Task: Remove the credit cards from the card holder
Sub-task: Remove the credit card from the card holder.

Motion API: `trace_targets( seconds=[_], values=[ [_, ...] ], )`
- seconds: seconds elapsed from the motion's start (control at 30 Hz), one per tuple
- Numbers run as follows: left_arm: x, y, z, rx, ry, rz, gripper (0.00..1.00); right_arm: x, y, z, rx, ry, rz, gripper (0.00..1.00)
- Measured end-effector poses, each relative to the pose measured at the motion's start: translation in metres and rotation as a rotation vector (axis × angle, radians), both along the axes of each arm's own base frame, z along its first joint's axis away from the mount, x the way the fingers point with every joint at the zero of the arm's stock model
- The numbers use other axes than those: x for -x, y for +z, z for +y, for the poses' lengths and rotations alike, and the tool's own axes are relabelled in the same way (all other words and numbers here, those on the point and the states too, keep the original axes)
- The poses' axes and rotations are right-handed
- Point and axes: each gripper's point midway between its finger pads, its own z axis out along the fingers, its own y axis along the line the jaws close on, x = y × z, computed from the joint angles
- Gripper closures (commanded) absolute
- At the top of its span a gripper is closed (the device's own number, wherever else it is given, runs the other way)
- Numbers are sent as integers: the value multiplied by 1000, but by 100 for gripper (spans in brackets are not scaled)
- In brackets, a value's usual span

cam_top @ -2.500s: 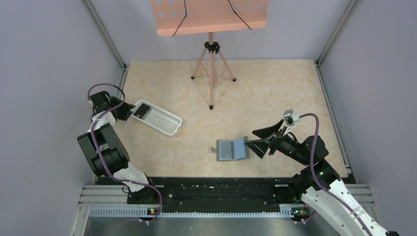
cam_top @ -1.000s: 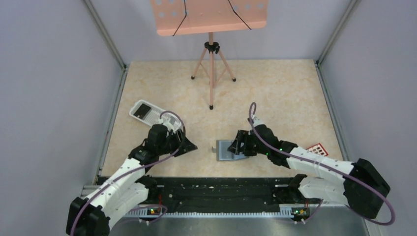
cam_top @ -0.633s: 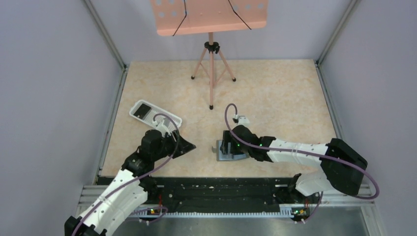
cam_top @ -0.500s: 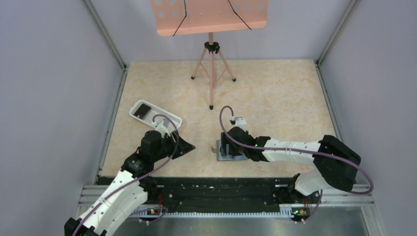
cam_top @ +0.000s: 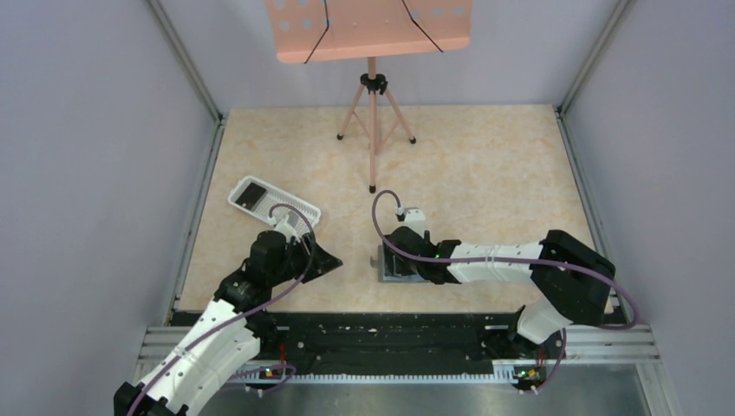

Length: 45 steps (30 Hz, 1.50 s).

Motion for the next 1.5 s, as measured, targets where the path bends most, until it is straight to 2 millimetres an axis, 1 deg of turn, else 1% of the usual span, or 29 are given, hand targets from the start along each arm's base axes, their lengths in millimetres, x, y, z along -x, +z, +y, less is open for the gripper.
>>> trace_targets(
  seconds=[0.2,0.6,0.7,0.87,0.97,1.03,1.1,1.17,1.3,1.5],
  values=[
    [0,-1,1,-5,7,1,55,0,0,-1,-2,-4,-2,32],
    [1,1,-2,17,-7,-1,55,7,2,-5,-22,9,6,31],
    [2,-2,-4,27,-9,9,55,9,3,-8,-28,11,6,33],
    [4,-2,-6,34,-16,14,55,9,12,-7,-51,12,-6,40],
    [3,-2,-7,34,-17,12,55,9,14,-8,-56,12,-8,42],
    [3,-3,-7,34,-18,14,55,10,13,-9,-54,12,-7,40],
    [3,-4,-7,32,-19,17,55,11,12,-10,-48,12,-4,35],
    [4,-4,-8,31,-21,18,55,11,12,-10,-49,12,-4,32],
    [3,-3,-8,33,-23,14,55,11,10,-10,-45,13,0,30],
    [3,-3,-9,34,-24,13,55,12,1,-11,-24,15,16,28]
  ],
)
